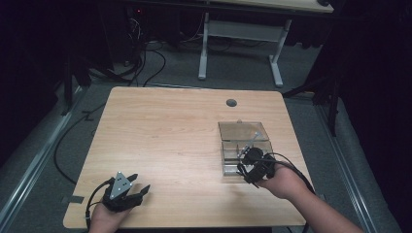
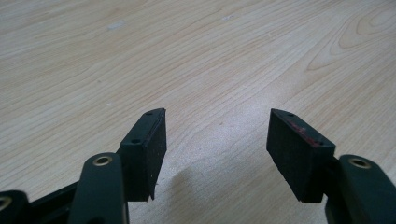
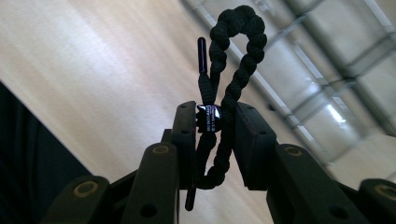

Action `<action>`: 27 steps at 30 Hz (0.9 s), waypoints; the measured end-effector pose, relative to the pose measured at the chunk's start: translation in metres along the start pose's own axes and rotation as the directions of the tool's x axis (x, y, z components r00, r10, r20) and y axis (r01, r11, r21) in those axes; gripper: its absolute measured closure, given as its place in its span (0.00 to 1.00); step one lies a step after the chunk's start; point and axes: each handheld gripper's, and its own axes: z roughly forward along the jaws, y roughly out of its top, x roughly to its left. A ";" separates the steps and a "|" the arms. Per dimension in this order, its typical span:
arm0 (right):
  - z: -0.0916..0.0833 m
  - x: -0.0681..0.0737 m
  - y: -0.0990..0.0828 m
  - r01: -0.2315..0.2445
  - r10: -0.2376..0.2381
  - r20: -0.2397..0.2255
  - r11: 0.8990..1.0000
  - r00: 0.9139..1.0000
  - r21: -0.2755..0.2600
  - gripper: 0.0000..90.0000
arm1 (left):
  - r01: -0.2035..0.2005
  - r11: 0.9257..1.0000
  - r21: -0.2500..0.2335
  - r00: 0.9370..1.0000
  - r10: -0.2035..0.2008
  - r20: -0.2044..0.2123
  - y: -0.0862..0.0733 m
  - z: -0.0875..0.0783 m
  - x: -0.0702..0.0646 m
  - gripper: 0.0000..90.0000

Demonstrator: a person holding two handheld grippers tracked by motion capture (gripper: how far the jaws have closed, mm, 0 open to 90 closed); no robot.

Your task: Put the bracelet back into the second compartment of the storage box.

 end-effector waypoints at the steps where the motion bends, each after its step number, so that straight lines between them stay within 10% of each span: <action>1: -0.001 -0.003 0.001 0.006 -0.006 0.003 1.000 1.000 -0.005 0.80 | 0.000 1.000 0.000 1.000 0.000 0.000 0.000 0.000 0.000 0.42; 27: 0.026 -0.074 0.047 -0.036 0.033 0.072 0.999 0.997 0.041 0.80 | 0.004 1.000 0.000 1.000 -0.004 0.008 0.000 0.000 0.001 0.42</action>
